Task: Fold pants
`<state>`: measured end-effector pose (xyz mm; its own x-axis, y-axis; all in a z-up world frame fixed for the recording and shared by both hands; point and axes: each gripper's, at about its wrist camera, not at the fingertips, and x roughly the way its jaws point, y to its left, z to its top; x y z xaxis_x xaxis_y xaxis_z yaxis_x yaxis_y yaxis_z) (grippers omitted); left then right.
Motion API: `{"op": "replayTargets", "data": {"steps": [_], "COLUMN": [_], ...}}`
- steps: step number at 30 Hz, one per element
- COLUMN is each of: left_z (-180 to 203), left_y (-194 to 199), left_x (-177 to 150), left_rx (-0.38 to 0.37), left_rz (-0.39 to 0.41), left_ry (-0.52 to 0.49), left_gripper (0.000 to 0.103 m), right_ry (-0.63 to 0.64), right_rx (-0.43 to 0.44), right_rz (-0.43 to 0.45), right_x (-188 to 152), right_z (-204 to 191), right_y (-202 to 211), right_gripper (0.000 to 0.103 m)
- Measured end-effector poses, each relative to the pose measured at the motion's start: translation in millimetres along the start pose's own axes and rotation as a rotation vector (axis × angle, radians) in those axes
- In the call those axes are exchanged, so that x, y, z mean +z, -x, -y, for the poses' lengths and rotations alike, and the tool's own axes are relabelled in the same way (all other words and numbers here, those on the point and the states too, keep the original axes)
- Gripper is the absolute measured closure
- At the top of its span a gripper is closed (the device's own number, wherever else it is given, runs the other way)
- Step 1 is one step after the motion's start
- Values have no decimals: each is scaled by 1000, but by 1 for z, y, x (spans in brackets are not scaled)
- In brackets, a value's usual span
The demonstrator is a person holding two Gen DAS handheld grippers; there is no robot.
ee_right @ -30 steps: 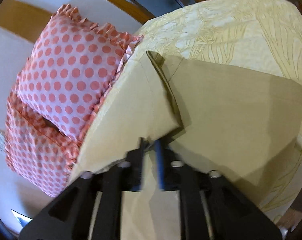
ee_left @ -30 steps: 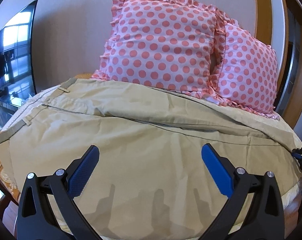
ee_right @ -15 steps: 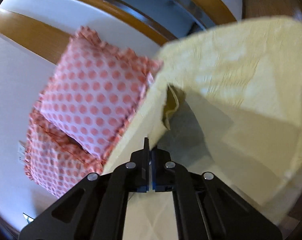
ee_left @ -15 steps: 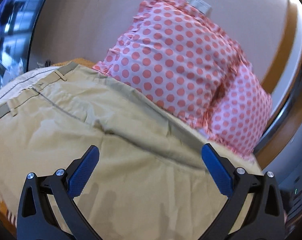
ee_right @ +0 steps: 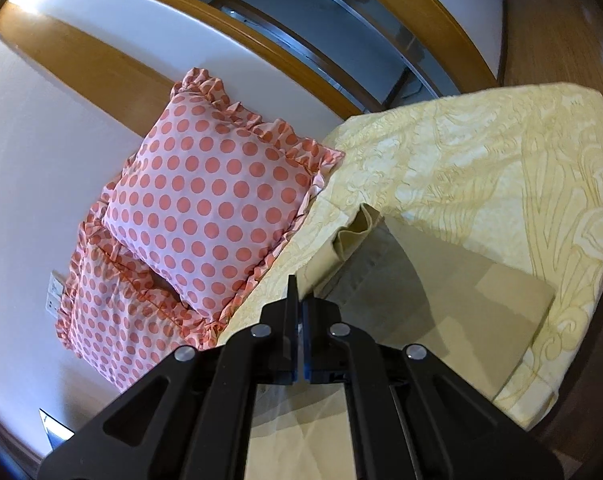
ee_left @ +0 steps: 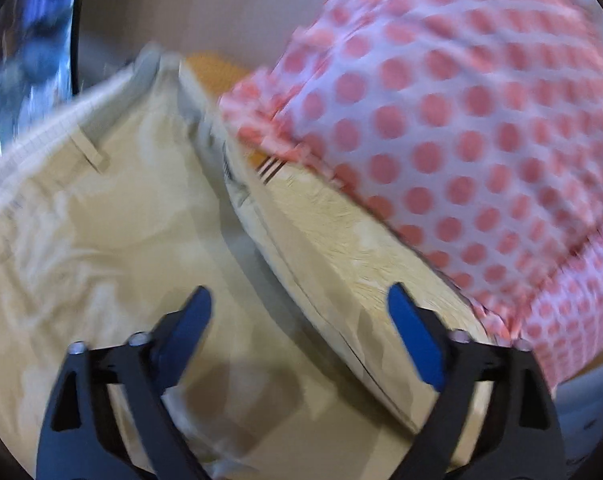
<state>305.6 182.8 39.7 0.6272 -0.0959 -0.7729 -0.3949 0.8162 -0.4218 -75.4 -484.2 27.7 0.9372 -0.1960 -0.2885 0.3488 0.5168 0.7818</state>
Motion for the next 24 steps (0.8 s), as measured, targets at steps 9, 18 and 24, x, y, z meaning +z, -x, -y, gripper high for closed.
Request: {"op": "replayTargets", "data": {"steps": [9,18,24], "left_z": [-36,-122,-143], "left_y": [92,161,171], "left_x": [-34,-171,-208], "left_rx": [-142,-82,-78], "left_rz": [114,94,93], "left_ry": [-88,-117,-103], "left_gripper": [94,94,94], "right_ry": [57,-25,-41], "right_rx": [12,-184,-198], "right_rz": [21,-106,-92], "right_x": [24,4,3], "right_z": [-1,65,80], "right_y": [-4,-4,15], "right_gripper": [102,102,102]}}
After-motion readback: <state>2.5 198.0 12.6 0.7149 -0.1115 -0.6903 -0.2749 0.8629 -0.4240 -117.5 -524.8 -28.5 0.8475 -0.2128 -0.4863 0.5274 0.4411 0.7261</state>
